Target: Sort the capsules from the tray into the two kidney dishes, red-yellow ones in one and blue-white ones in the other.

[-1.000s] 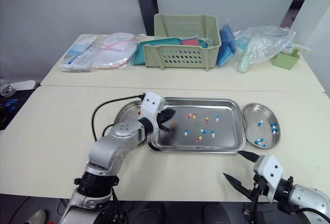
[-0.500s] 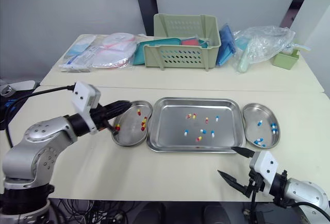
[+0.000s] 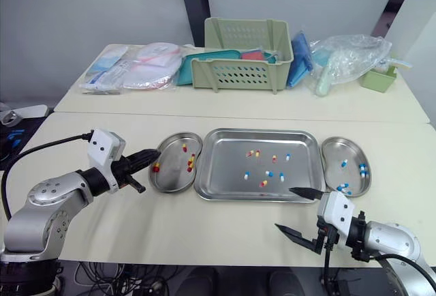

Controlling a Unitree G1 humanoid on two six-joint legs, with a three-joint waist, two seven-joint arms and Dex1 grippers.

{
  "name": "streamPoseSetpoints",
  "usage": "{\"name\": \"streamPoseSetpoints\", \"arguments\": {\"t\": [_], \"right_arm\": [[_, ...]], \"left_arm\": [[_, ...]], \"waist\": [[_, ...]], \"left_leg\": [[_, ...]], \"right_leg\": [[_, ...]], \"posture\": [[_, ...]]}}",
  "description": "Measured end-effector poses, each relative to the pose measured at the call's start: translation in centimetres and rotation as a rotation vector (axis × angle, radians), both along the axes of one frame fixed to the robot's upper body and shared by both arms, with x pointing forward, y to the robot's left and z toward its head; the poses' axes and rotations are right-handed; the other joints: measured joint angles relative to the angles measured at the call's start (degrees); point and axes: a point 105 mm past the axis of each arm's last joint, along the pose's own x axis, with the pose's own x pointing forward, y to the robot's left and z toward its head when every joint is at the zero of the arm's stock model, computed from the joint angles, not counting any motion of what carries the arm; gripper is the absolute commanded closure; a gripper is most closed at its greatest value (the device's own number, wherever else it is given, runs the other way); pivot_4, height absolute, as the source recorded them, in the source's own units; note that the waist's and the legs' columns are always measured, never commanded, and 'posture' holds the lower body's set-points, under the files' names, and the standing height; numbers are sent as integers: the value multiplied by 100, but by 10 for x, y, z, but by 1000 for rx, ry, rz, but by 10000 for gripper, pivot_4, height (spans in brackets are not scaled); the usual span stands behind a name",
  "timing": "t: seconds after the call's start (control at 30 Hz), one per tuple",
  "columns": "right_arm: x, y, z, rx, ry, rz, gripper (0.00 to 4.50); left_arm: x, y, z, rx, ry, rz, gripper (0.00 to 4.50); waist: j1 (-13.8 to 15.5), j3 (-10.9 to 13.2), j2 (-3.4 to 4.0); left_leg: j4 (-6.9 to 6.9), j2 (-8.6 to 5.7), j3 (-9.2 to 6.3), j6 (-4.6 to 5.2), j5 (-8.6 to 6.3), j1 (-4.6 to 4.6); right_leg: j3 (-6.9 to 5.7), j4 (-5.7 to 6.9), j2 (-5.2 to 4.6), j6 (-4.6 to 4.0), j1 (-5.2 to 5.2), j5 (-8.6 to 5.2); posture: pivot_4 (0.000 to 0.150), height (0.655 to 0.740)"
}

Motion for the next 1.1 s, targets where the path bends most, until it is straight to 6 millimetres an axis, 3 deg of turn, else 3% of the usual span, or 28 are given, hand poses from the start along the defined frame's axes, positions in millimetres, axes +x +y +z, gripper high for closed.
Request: {"name": "streamPoseSetpoints", "arguments": {"t": [0.07, 0.33, 0.63, 0.8, 0.87, 1.03, 1.1], "right_arm": [[1, 2, 0, 2, -1, 3, 0], [2, 4, 0, 4, 4, 9, 0], [1, 6, -1, 6, 9, 15, 0], [3, 3, 1, 3, 0, 0, 0], [5, -4, 4, -4, -15, -31, 0], [8, -38, 13, -28, -28, -147, 0], [8, -59, 14, -57, -1, -202, 0]], "left_arm": [[1, 1, -1, -2, 3, 7, 37467], [2, 2, 4, -11, -22, 1, 11720], [-1, 8, 15, -45, -48, 0, 11720], [-10, 28, 29, -65, -120, 49, 11720], [-17, 39, 26, -68, -115, 76, 11720], [-36, 81, 2, -74, -32, 197, 122], [-44, 98, -6, -70, -15, 239, 122]], "waist": [[0, 0, 0], [-4, 0, 0], [-5, 0, 0], [-15, 0, 0], [-15, 0, 0], [-9, 0, 0], [-8, 0, -1]], "left_leg": [[0, 0, 0, 0, 0, 0], [0, 1, 0, 0, 0, 0], [0, 1, -1, 0, 0, 0], [-1, 2, 0, 0, 0, 0], [-1, 2, 1, 0, 0, 0], [-1, 2, 1, 0, 0, 1], [-2, 1, 3, 1, 0, 1]], "right_leg": [[0, 1, 0, 0, -1, 0], [0, 1, 0, 0, -1, 0], [-1, 1, 0, 0, -2, 0], [1, 1, 0, 0, -2, 0], [1, 1, 0, 0, -2, 0], [1, 1, 0, 0, -1, 0], [2, -1, -1, 0, 0, 0]], "posture": [[1500, 7390], [1500, 7390], [1500, 7390], [1500, 7390], [1500, 7390], [1500, 7390], [1500, 7390]]}}
